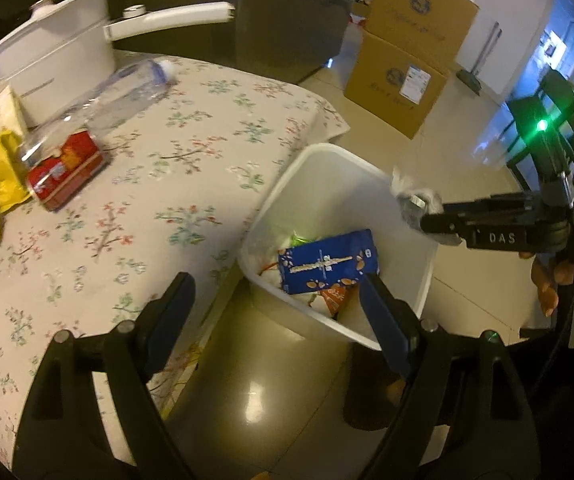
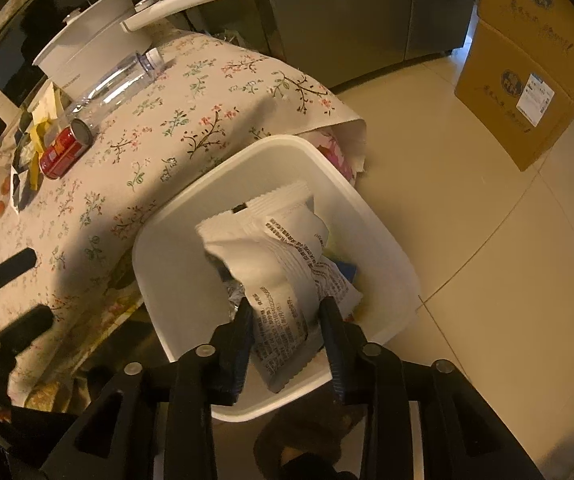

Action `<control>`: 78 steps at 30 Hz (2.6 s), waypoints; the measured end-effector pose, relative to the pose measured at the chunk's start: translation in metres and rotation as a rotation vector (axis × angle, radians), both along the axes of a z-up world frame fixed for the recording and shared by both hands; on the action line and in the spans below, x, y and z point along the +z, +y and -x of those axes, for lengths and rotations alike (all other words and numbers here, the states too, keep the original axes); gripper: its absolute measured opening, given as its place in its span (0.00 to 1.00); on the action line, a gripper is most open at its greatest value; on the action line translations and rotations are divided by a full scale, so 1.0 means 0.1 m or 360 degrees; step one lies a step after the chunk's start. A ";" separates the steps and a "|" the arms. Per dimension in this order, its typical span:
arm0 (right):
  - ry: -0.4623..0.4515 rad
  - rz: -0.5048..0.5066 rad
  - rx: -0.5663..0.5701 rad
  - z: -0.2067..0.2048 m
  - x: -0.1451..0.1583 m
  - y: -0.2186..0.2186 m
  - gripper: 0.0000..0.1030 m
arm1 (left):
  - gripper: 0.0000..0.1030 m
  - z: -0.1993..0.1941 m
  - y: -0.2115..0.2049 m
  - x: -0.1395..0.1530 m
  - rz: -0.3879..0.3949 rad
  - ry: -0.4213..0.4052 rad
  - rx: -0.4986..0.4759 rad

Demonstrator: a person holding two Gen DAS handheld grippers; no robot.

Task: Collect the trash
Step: 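Open the left tool to drop the box while the right tool drops the wrapper into the bin, then reach the left tool to the white paper while the right tool approaches the red can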

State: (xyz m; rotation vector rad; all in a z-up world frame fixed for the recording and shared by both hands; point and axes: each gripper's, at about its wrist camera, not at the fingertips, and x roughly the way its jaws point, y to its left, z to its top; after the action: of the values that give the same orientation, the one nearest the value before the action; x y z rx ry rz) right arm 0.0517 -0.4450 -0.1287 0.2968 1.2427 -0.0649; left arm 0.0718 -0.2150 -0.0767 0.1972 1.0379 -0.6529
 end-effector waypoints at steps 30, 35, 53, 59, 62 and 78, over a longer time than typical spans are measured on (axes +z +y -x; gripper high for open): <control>-0.0117 0.0056 0.0164 -0.46 0.42 0.89 0.77 | 0.98 -0.41 1.72 0.11 -0.0070 -0.0085 0.0646; -0.0139 0.0083 0.0252 -0.64 0.47 1.20 0.81 | 0.98 -0.58 2.11 0.10 -0.0115 -0.0158 0.0790; -0.0204 0.0068 0.0347 -1.23 0.53 1.95 0.91 | 0.81 -1.34 2.10 -0.33 -0.0387 -0.0421 0.0910; -0.0215 0.0136 0.0359 -1.33 0.51 1.96 0.91 | 0.41 -1.49 2.11 -0.42 -0.0439 -0.0446 0.0950; -0.0234 0.0141 0.0368 -1.37 0.50 1.97 0.91 | 0.23 -1.49 2.14 -0.42 -0.0409 -0.0439 0.0954; -0.0423 0.0154 0.0604 -1.69 0.34 2.53 1.00 | 0.01 -0.90 2.80 0.39 0.0044 -0.0402 0.1102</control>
State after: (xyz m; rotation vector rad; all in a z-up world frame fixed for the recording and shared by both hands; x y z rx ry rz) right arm 0.2205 -0.1918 -0.0943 -0.0182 1.0096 0.2341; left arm 0.1622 0.0654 -0.0382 -0.1059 0.7805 -0.0105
